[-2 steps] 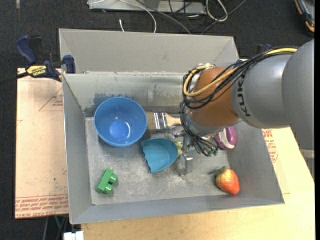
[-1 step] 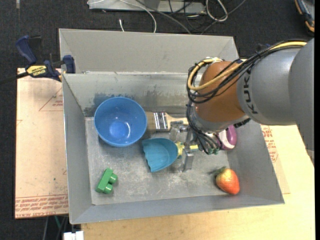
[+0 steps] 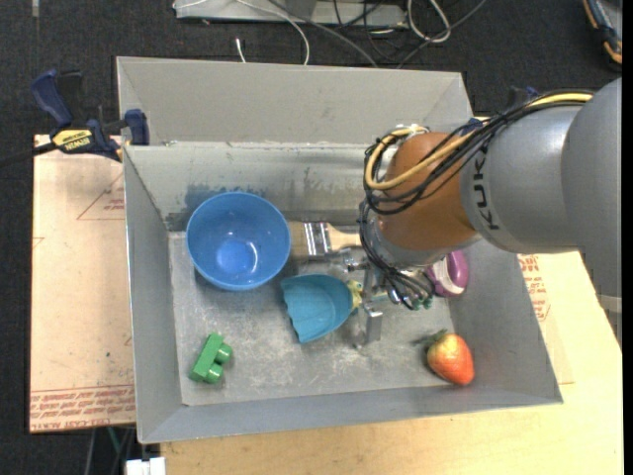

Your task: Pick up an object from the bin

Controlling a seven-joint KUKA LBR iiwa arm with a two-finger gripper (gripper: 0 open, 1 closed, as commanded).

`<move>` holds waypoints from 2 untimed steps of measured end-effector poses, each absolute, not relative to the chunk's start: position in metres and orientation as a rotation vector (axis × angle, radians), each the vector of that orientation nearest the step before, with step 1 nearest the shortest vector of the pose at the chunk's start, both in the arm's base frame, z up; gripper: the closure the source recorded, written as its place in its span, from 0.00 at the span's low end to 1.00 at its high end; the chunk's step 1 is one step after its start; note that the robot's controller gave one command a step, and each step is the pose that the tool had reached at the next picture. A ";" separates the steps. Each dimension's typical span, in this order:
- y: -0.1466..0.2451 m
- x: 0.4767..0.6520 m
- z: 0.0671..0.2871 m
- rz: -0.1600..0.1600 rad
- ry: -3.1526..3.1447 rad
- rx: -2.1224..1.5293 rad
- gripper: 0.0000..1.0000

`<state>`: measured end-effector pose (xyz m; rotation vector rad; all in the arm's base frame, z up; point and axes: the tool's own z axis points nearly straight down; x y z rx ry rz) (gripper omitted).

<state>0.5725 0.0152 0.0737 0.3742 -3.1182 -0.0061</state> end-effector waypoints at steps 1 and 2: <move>0.053 0.557 0.070 -0.003 -3.141 0.193 0.00; 0.025 0.568 0.072 -0.002 -3.131 0.304 1.00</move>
Offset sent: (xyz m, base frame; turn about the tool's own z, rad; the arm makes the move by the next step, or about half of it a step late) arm -0.0053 0.0097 -0.0011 0.0431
